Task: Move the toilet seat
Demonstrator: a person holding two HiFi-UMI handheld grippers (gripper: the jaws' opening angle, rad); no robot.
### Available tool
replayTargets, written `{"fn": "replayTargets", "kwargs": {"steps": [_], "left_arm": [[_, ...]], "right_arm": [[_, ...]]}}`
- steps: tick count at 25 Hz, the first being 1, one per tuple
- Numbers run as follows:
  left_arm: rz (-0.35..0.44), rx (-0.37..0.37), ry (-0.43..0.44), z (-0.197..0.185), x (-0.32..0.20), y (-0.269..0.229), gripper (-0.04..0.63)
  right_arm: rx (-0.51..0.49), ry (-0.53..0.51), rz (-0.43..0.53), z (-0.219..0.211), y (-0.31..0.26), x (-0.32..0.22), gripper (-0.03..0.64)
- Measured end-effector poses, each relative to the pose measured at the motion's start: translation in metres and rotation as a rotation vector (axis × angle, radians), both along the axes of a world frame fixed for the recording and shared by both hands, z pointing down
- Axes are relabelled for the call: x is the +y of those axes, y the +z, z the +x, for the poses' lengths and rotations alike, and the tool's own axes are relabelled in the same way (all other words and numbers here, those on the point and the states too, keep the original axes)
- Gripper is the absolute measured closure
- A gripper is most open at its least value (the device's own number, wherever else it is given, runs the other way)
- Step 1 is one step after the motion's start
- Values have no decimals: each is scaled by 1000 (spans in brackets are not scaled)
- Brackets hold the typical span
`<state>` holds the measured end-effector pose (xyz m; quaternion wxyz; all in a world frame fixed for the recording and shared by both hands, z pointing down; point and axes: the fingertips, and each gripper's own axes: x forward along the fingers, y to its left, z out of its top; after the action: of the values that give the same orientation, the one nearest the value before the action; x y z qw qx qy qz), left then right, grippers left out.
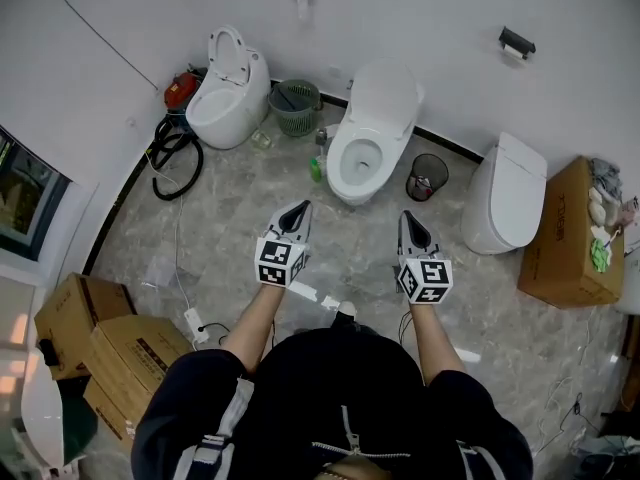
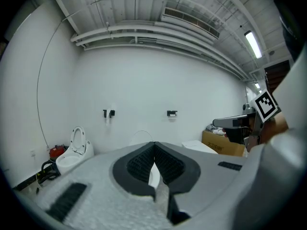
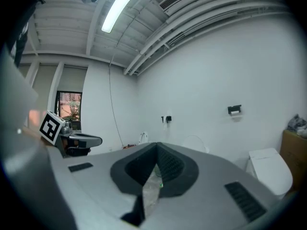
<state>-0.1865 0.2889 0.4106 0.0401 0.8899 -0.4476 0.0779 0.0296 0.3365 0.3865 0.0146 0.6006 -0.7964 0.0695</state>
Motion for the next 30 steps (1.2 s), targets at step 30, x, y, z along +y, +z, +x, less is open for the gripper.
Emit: {"fn": "replayTargets", "kwargs": {"steps": [30], "left_arm": [[-90,-23,205,32,-361,46,592]], "right_arm": [[-35,195,-107,24,38,-320,614]]}}
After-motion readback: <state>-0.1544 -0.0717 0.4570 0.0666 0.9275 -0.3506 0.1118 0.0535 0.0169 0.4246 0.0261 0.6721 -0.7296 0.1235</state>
